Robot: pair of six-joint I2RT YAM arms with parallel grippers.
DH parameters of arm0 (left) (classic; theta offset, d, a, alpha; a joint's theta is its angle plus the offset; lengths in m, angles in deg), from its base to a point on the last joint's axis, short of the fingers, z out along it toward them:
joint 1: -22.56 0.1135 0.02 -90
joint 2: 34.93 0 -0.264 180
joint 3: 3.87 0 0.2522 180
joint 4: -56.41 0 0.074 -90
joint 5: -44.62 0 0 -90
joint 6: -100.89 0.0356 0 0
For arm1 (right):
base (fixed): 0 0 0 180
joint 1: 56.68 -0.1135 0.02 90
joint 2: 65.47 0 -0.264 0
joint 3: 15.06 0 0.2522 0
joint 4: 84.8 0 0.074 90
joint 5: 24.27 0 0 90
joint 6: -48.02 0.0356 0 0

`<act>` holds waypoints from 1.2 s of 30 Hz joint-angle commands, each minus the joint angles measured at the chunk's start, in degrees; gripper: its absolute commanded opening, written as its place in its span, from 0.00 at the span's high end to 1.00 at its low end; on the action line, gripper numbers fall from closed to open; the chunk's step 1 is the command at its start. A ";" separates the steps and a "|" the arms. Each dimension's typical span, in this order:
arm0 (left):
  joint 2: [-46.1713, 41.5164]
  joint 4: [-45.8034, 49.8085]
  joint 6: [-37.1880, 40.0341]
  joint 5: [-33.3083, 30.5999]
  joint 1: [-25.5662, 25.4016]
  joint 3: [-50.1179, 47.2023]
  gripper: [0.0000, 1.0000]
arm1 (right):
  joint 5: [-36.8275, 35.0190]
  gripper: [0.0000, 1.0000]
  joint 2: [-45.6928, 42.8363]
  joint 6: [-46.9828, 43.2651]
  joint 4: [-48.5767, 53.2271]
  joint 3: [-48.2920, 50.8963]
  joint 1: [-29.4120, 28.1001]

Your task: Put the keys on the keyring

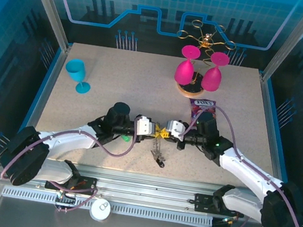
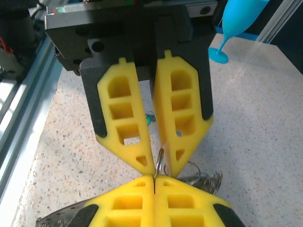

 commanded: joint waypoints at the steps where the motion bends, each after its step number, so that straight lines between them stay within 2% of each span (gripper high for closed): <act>1: -0.62 9.33 5.49 -4.30 -1.21 3.71 0.89 | -4.04 1.00 1.29 -7.16 16.10 -6.65 -3.15; 4: -0.50 9.99 5.73 -5.03 -1.56 4.58 0.92 | -6.46 1.00 3.26 -8.07 19.48 -9.97 -4.84; 6: -0.58 10.31 5.74 -4.58 -1.58 4.97 1.00 | -6.95 1.00 3.03 -6.70 17.09 -9.95 -5.11; 7: -0.70 10.13 5.70 -4.52 -1.68 4.85 1.00 | -6.26 1.00 2.22 -5.62 14.13 -8.63 -4.67; 9: -1.23 8.33 5.41 -4.06 -1.64 3.85 1.00 | -4.02 0.79 -0.04 -1.09 4.94 -4.23 -2.94; 10: -1.65 6.65 5.00 -3.44 -1.60 2.98 1.00 | -2.05 0.72 -1.68 1.55 -0.80 -1.27 -1.72; 11: -2.05 4.63 4.25 -2.44 -1.49 1.98 1.00 | 0.11 0.67 -2.83 3.68 -6.31 1.90 -0.37; 13: -2.76 0.47 2.95 -0.47 -1.27 0.11 1.00 | 2.00 0.65 -3.82 6.63 -14.40 6.36 1.28; 15: -3.12 -3.75 1.40 1.37 -0.91 -1.67 1.00 | 2.66 0.66 -3.53 7.20 -18.68 8.52 1.91; 19: -3.33 -8.59 -0.16 4.42 -0.72 -3.79 1.00 | 4.60 0.69 -2.45 6.58 -20.73 9.94 1.94; 29: -2.64 -10.21 -1.66 6.56 -0.74 -3.88 1.00 | 7.22 0.81 -0.98 6.76 -22.53 9.47 1.83; 33: -2.34 -11.68 -2.62 7.39 -0.73 -4.11 1.00 | 7.55 0.98 -0.82 6.49 -22.35 8.91 1.67; 36: -2.68 -11.21 -2.29 6.20 -0.60 -4.11 0.98 | 7.01 1.00 -1.83 5.37 -19.46 8.05 1.68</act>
